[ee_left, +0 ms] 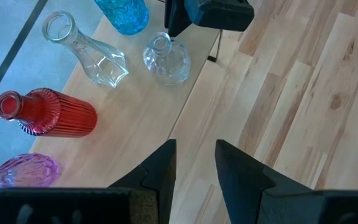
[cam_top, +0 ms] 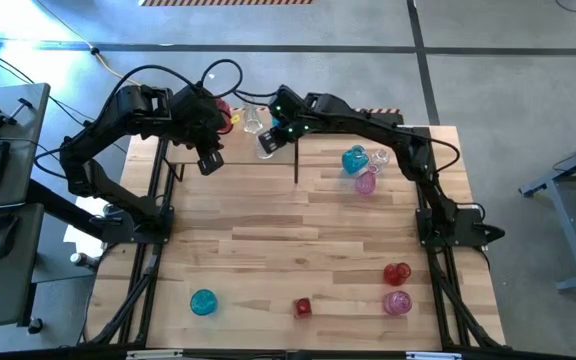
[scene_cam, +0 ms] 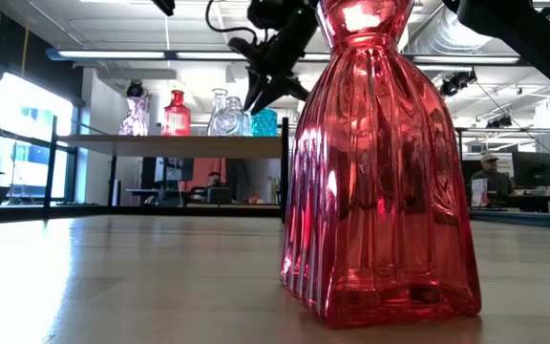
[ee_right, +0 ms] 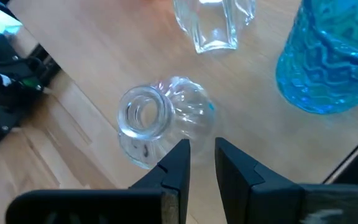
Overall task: Sort vases onto shelf
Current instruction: Put the bottom transparent vase on the shelf aligned with the other transparent vase
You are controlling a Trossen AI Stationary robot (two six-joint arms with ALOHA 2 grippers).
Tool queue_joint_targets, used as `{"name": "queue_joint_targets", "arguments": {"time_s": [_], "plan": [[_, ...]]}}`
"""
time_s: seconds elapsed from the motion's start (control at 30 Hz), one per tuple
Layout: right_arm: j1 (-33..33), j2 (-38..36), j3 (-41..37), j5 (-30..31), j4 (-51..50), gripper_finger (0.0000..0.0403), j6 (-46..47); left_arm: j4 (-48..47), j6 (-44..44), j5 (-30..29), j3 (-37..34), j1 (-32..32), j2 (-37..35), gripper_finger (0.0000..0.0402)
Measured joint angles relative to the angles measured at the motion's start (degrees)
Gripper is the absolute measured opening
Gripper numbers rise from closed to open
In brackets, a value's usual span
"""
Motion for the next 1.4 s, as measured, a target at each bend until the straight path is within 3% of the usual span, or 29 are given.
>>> {"name": "queue_joint_targets", "arguments": {"time_s": [1.4], "plan": [[2.55, 1.83, 0.07, 1.69, 13.43, 0.0055, 3.13, 0.00, -1.16, 0.00, 0.00, -0.02, 0.00, 0.0104]]}}
